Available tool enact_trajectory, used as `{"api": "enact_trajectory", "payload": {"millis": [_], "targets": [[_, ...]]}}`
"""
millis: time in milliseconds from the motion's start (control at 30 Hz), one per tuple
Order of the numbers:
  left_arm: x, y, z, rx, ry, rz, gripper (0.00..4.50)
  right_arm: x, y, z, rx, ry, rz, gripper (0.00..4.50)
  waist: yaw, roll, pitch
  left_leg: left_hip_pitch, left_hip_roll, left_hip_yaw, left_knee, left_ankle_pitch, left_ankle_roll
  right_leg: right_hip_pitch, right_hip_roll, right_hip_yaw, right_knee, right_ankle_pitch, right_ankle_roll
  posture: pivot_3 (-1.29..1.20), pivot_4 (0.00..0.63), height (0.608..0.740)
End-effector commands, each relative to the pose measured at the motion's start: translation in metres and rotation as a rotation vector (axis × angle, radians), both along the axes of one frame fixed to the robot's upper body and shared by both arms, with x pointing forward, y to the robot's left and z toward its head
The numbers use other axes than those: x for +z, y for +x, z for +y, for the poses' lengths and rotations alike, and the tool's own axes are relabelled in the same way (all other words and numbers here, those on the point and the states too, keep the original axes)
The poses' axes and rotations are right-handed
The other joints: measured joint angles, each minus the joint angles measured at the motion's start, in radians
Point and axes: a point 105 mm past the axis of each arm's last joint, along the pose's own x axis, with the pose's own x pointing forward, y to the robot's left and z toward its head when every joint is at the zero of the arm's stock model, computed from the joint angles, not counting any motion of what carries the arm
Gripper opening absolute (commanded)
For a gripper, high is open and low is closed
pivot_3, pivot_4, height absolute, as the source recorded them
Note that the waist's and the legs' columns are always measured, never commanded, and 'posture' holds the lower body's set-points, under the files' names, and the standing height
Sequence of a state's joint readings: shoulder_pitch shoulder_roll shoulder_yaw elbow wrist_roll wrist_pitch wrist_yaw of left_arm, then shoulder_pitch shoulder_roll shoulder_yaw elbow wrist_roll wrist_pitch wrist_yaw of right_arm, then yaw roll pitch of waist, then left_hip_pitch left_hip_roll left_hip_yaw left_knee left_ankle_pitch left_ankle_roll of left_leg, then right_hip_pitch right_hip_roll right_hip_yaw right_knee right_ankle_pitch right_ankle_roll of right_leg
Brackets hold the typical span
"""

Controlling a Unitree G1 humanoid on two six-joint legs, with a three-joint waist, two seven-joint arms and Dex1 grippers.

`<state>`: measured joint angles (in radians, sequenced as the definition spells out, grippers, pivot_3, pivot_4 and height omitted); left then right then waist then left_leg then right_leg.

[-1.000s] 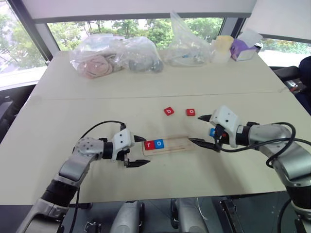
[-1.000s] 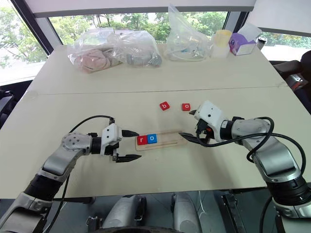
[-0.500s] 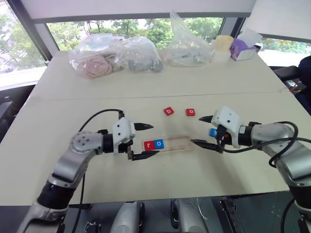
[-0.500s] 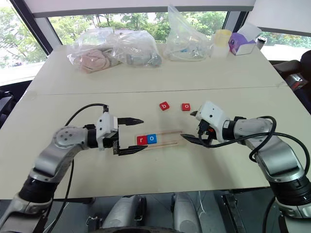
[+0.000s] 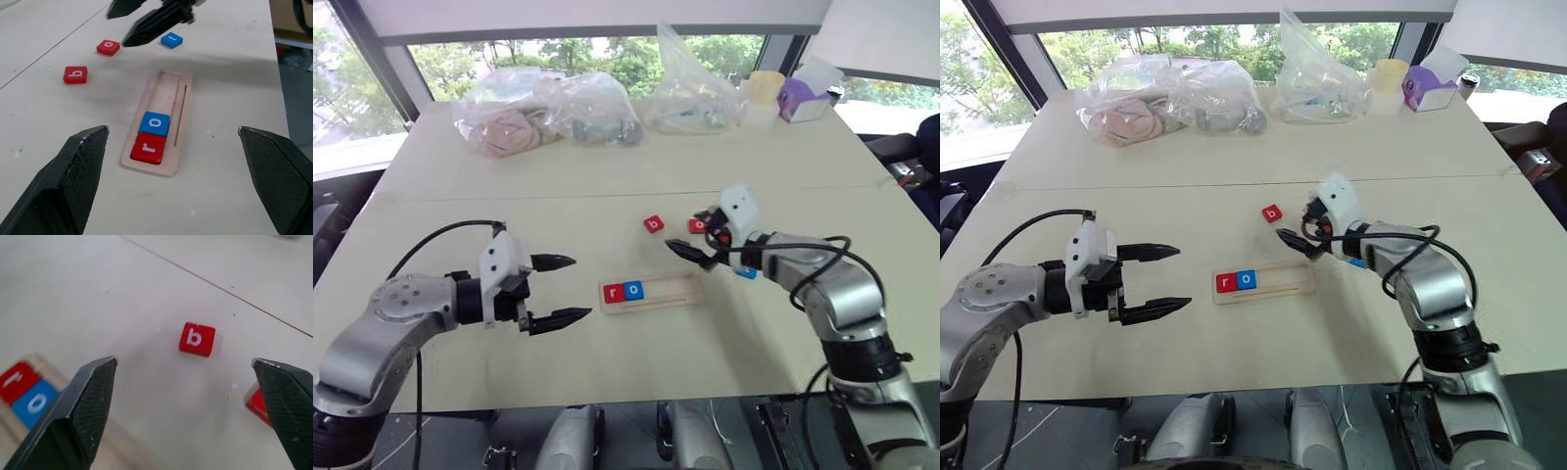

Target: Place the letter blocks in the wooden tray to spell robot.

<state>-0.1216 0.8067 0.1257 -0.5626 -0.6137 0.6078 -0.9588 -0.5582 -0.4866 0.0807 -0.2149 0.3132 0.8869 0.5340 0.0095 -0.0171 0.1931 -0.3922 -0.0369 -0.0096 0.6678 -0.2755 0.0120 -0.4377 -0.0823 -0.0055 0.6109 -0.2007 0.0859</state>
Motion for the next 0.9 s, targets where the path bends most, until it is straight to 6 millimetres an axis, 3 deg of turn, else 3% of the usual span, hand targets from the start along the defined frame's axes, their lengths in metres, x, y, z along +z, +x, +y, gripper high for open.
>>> {"api": "enact_trajectory", "payload": {"millis": [33, 333, 600, 733, 900], "targets": [[0.009, -0.002, -0.003, -0.004, -0.003, -0.032, 4.42, 0.008, 0.012, 0.012, -0.033, -0.01, -0.025, 4.5, -0.003, 0.0, 0.0, 0.0, 0.0, 0.0, 0.0, 0.0, 0.0, 0.0, 0.0, 0.0, 0.0, 0.0, 0.0, 0.0, 0.15, 0.725], [0.009, 0.002, 0.007, 0.082, -0.003, -0.056, 4.42, -0.015, 0.044, 0.059, -0.061, -0.054, 0.043, 4.5, -0.024, 0.0, 0.0, 0.0, 0.0, 0.0, -0.001, 0.0, 0.0, -0.002, 0.0, 0.0, 0.002, 0.001, 0.0, 0.0, 0.15, 0.725], [0.014, -0.003, 0.023, 0.14, 0.032, -0.075, 4.42, -0.034, 0.063, 0.067, -0.142, -0.099, 0.06, 4.5, -0.029, 0.0, 0.0, 0.0, -0.001, 0.0, -0.002, 0.0, 0.0, -0.003, 0.0, 0.0, 0.002, 0.001, 0.0, 0.0, 0.15, 0.725], [0.015, -0.005, 0.021, 0.141, 0.03, -0.079, 4.42, -0.031, 0.07, 0.068, -0.175, -0.083, 0.056, 4.5, -0.03, 0.001, 0.0, 0.0, 0.0, 0.0, -0.002, 0.0, -0.001, -0.003, 0.0, 0.0, 0.003, 0.001, -0.001, 0.0, 0.15, 0.725], [0.016, -0.003, 0.02, 0.148, 0.038, -0.087, 4.42, -0.047, 0.069, 0.071, -0.181, -0.06, 0.151, 4.5, -0.03, 0.001, 0.0, 0.0, 0.0, 0.0, -0.002, 0.0, -0.001, -0.003, 0.0, 0.0, 0.003, 0.001, -0.001, 0.0, 0.15, 0.725]]}}
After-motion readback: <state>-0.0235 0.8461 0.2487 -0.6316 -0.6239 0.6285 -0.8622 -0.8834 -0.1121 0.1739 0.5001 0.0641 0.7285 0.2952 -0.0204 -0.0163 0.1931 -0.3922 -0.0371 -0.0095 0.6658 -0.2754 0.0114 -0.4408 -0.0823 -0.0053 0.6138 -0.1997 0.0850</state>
